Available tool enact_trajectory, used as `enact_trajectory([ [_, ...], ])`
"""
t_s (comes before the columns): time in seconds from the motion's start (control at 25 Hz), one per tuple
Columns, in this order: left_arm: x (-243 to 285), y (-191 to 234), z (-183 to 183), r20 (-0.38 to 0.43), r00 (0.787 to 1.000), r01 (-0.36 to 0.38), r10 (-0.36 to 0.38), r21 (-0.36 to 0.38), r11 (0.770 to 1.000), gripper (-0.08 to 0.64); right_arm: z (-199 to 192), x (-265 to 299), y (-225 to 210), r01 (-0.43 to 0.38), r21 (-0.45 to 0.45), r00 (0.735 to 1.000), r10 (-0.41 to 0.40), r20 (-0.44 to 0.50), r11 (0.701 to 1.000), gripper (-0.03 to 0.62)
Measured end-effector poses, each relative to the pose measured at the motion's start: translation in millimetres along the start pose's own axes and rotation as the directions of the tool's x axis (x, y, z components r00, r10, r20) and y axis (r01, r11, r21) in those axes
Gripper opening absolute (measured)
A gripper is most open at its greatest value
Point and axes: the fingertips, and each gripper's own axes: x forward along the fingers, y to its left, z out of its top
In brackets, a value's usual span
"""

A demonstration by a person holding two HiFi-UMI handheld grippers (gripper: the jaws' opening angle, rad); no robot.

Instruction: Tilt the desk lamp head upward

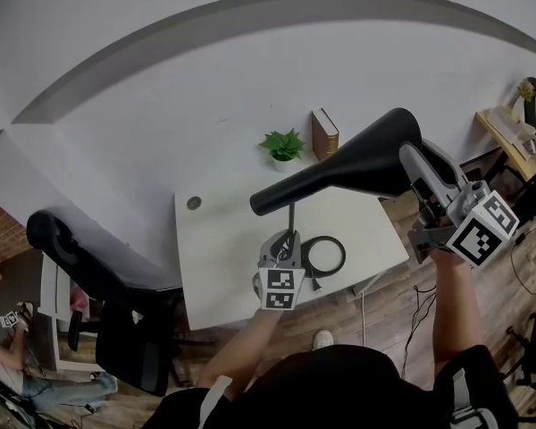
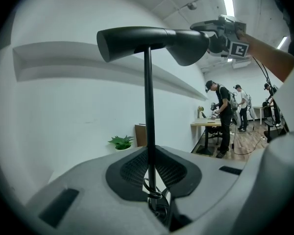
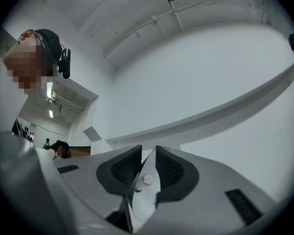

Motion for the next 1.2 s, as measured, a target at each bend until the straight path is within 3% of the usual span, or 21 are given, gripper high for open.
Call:
enact_trajectory([
  [0.28, 2, 1, 1, 0.009, 1.0, 0.019, -0.019, -0.021, 1.0, 0.034, -1, -1, -2, 0.002, -0.002, 1.0, -0.002, 0.008, 1.0, 0.086],
  [0.44, 3, -2, 2, 0.019, 0.999, 0.046, -0.046, 0.005, 0.999, 0.035, 2, -6, -5, 0.041, -0.051, 0.999, -0.04, 0.035, 0.998, 0.101],
  [0.56, -4, -5, 7, 0.058, 0.995, 0.077, -0.076, -0.014, 0.997, 0.106, 5, -17, -10, 0.089, -0.068, 0.994, -0.084, 0.066, 0.994, 0.168],
  [0.68, -20, -5, 18, 0.11, 0.992, 0.072, -0.068, -0.033, 0.997, 0.128, 2, -28, -8, 0.114, -0.064, 0.991, -0.11, 0.074, 0.991, 0.181],
  [1.04, -73, -6, 41, 0.166, 0.984, 0.07, -0.064, -0.036, 0.997, 0.137, -29, -68, 19, 0.223, -0.168, 0.974, -0.215, 0.067, 0.96, 0.183],
  [1.2, -90, -7, 44, 0.177, 0.981, 0.086, -0.077, -0.042, 0.995, 0.135, -63, -80, 25, 0.252, -0.14, 0.967, -0.254, 0.008, 0.957, 0.183],
])
